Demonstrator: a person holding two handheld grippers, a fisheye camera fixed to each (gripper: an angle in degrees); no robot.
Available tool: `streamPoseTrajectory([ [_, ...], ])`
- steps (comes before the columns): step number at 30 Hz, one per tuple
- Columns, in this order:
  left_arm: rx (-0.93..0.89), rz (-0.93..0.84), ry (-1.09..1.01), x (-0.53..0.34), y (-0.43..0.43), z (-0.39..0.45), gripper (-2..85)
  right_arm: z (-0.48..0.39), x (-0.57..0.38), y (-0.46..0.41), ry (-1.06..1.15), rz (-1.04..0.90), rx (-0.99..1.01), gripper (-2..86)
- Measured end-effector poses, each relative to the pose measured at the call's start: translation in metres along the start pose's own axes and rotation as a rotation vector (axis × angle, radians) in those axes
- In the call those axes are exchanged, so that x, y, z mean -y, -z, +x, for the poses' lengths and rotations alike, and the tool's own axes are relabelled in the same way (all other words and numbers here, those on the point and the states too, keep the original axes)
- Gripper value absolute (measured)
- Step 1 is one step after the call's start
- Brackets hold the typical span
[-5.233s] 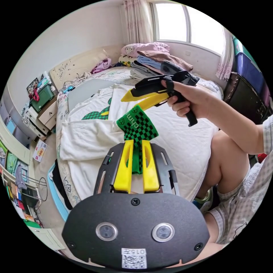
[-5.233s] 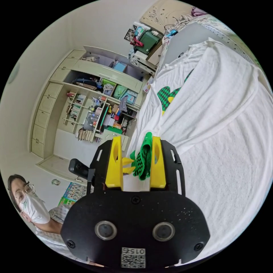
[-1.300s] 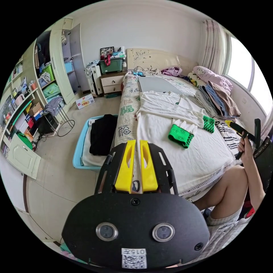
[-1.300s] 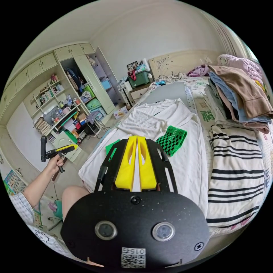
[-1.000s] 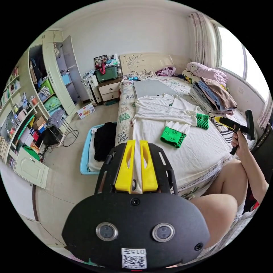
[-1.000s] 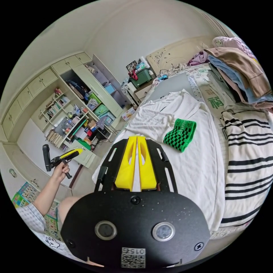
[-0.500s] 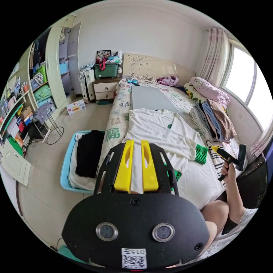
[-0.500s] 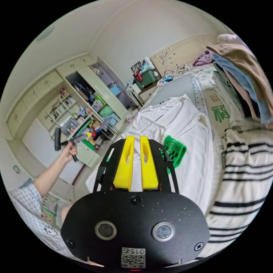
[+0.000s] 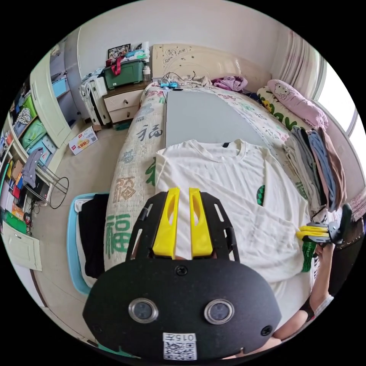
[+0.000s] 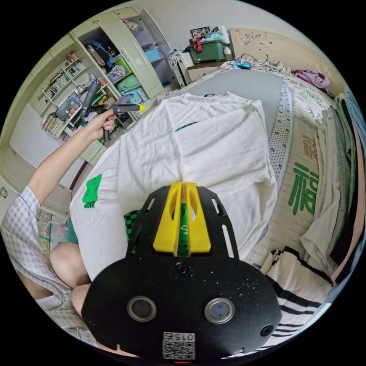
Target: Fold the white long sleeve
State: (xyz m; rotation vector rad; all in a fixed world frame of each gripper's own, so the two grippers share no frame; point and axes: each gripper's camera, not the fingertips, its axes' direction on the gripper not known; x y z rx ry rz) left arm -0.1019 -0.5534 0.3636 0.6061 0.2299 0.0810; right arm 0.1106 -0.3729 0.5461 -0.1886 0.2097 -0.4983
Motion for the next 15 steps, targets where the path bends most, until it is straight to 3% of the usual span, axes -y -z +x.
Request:
streamPoseTrajectory([
  [5,0.015,-0.064,0.014,0.019,-0.055,0.004,3.0,0.008,-0.018,0.002,0.010,0.059,0.000,-0.2],
  [11,0.028,-0.082,0.014,0.021,-0.056,0.010,2.4,0.024,-0.033,0.012,0.018,0.105,0.073,2.0],
  [13,-0.045,-0.033,-0.114,0.010,-0.035,0.031,2.7,0.035,-0.046,0.027,0.023,0.148,0.148,3.8],
  [15,-0.198,0.045,-0.374,-0.026,0.006,0.083,3.7,0.053,-0.062,0.045,0.021,0.200,0.234,5.4],
])
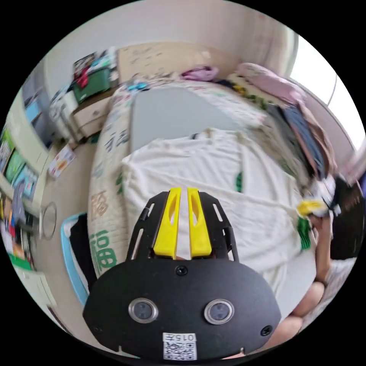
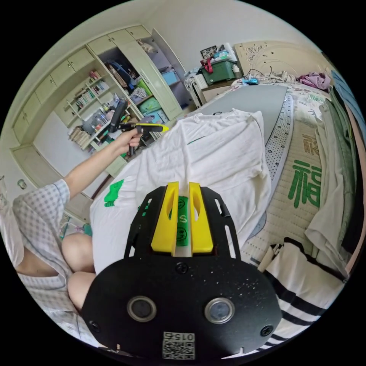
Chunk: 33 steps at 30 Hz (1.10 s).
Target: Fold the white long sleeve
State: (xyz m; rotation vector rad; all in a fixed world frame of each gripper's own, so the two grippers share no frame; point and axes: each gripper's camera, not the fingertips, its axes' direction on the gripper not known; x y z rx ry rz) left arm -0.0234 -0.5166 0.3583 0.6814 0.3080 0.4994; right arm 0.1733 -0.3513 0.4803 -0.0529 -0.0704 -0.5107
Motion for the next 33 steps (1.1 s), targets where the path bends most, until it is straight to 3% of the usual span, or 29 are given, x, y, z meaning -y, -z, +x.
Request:
streamPoseTrajectory([
  [5,-0.117,0.100,-0.417,-0.049,0.036,0.147,5.7,0.023,-0.008,0.006,-0.031,-0.008,0.089,7.2],
  [8,-0.109,0.009,-0.532,-0.062,0.011,0.197,6.1,0.020,-0.003,-0.016,-0.004,-0.085,0.140,8.1],
  [12,-0.065,-0.109,-0.607,-0.069,-0.030,0.218,4.4,0.007,0.005,-0.036,0.010,-0.124,-0.012,3.8],
  [18,-0.070,-0.106,-0.641,-0.069,-0.030,0.220,0.7,0.002,0.000,-0.032,0.023,-0.098,-0.199,-0.2],
  [24,-0.033,-0.090,-0.664,-0.077,-0.040,0.220,0.3,0.000,0.001,-0.047,0.047,-0.148,-0.265,-0.2],
  [31,-0.135,-0.084,-0.500,-0.065,-0.035,0.177,4.7,0.028,-0.003,-0.033,0.008,-0.089,-0.106,3.9],
  [33,-0.153,-0.010,-0.386,-0.059,-0.017,0.134,6.1,0.042,-0.004,-0.009,-0.029,0.040,-0.049,5.2],
])
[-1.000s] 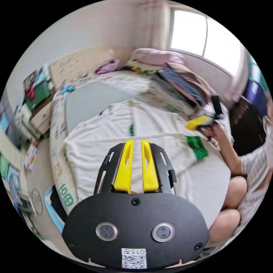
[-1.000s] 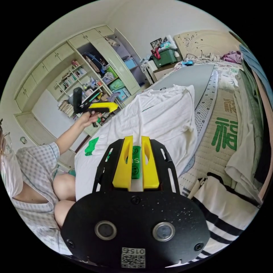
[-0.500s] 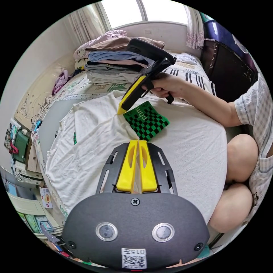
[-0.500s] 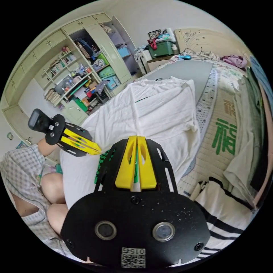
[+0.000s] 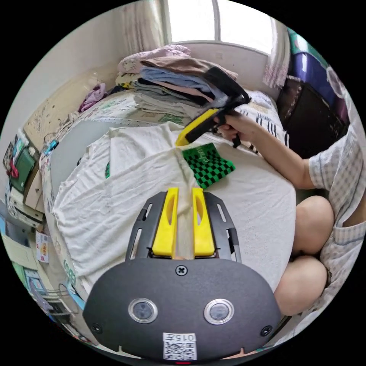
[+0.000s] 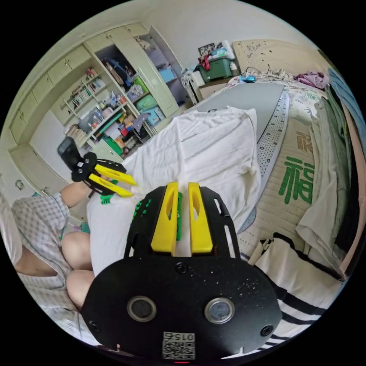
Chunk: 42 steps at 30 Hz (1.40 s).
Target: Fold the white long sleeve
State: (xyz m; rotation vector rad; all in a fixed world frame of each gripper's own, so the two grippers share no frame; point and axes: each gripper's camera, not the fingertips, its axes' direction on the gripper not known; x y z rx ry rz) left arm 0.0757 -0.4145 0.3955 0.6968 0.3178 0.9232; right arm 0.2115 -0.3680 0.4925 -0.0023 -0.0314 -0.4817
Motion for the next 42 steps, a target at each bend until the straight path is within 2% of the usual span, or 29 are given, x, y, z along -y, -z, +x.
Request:
streamPoseTrajectory([
  [3,0.122,0.073,0.157,-0.015,0.029,-0.071,7.0,0.016,0.010,0.026,-0.082,0.146,-0.042,6.6],
  [7,0.249,0.142,0.396,-0.033,0.045,-0.176,8.7,0.023,0.054,0.026,-0.088,0.201,-0.161,8.0],
  [10,0.290,0.192,0.583,-0.043,0.039,-0.249,11.6,0.038,0.111,-0.013,-0.061,0.125,-0.260,10.1],
  [12,0.338,0.191,0.688,-0.044,0.025,-0.291,12.1,0.058,0.155,-0.060,-0.080,0.002,-0.283,12.3],
  [15,0.410,0.138,0.744,-0.034,0.010,-0.323,13.0,0.083,0.196,-0.112,-0.122,-0.096,-0.358,14.6],
  [19,0.394,0.127,0.784,-0.026,-0.001,-0.345,13.4,0.097,0.227,-0.151,-0.135,-0.106,-0.473,15.8],
  [23,0.384,0.002,0.788,-0.021,-0.017,-0.360,11.2,0.108,0.249,-0.188,-0.166,-0.188,-0.527,15.5],
  [25,0.384,-0.014,0.778,-0.020,-0.017,-0.360,7.6,0.107,0.253,-0.192,-0.173,-0.175,-0.556,12.6],
  [27,0.387,0.008,0.739,-0.018,-0.010,-0.356,1.8,0.102,0.253,-0.196,-0.156,-0.182,-0.556,5.8],
  [30,0.335,-0.001,0.706,-0.019,-0.003,-0.352,0.3,0.094,0.251,-0.187,-0.155,-0.166,-0.537,2.7],
  [35,0.398,0.076,0.698,-0.030,0.040,-0.339,0.1,0.062,0.246,-0.147,-0.102,-0.113,-0.515,1.2],
  [39,0.315,0.180,0.817,-0.049,0.070,-0.347,1.5,0.049,0.249,-0.137,-0.117,-0.119,-0.501,0.9],
  [42,0.261,0.222,0.868,-0.060,0.072,-0.357,6.6,0.049,0.250,-0.148,-0.129,-0.134,-0.519,0.9],
])
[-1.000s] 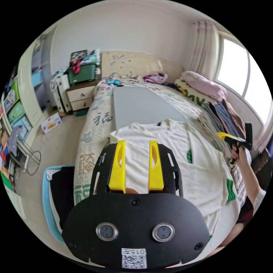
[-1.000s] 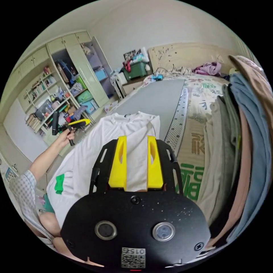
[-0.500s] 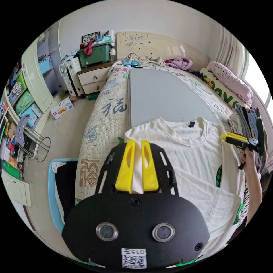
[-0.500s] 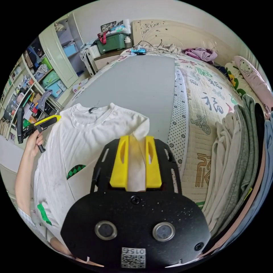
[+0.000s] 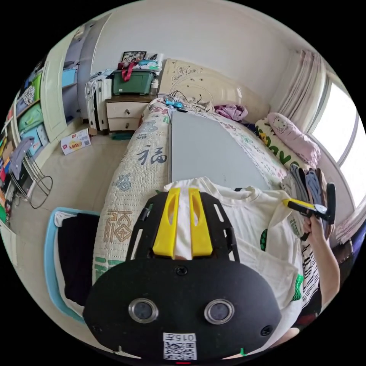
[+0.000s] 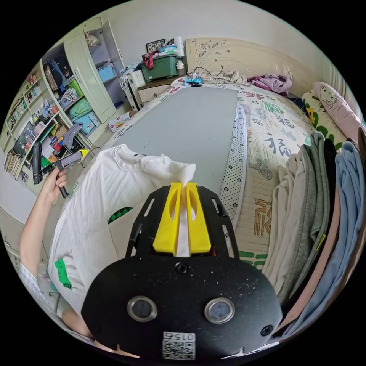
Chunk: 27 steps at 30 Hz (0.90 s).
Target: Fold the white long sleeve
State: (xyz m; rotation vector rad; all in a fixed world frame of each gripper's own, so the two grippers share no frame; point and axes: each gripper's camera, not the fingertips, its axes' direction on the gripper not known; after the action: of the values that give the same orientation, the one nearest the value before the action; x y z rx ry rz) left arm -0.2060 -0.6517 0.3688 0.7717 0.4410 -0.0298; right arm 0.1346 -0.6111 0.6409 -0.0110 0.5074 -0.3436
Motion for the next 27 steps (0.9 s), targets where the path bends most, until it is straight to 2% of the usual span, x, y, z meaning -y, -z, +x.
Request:
streamPoseTrajectory([
  [4,-0.003,-0.106,0.089,0.004,-0.021,-0.018,10.2,-0.005,0.000,-0.014,-0.002,-0.013,0.017,0.9],
  [8,0.011,-0.152,0.122,0.004,-0.027,-0.025,2.4,-0.010,0.001,-0.020,0.011,-0.049,0.012,0.9],
  [13,0.013,-0.078,0.080,-0.003,0.006,-0.020,0.1,-0.014,-0.005,0.008,0.015,-0.006,0.024,0.9],
  [16,-0.013,0.028,0.045,-0.014,0.054,-0.014,-0.3,-0.017,-0.019,0.060,0.036,0.078,0.060,0.9],
  [19,-0.139,0.197,-0.032,-0.042,0.136,-0.009,-0.4,-0.025,-0.055,0.147,0.103,0.212,0.158,1.0],
  [21,-0.267,0.303,-0.137,-0.097,0.220,-0.007,-0.3,-0.041,-0.120,0.229,0.226,0.308,0.256,1.1],
  [23,-0.347,0.338,-0.220,-0.160,0.280,-0.007,-0.2,-0.058,-0.189,0.280,0.337,0.330,0.298,1.4],
  [25,-0.373,0.288,-0.275,-0.230,0.322,-0.011,0.0,-0.073,-0.261,0.305,0.397,0.255,0.296,1.9],
  [27,-0.335,0.119,-0.256,-0.318,0.347,-0.025,0.7,-0.082,-0.349,0.304,0.385,0.119,0.279,3.2],
])
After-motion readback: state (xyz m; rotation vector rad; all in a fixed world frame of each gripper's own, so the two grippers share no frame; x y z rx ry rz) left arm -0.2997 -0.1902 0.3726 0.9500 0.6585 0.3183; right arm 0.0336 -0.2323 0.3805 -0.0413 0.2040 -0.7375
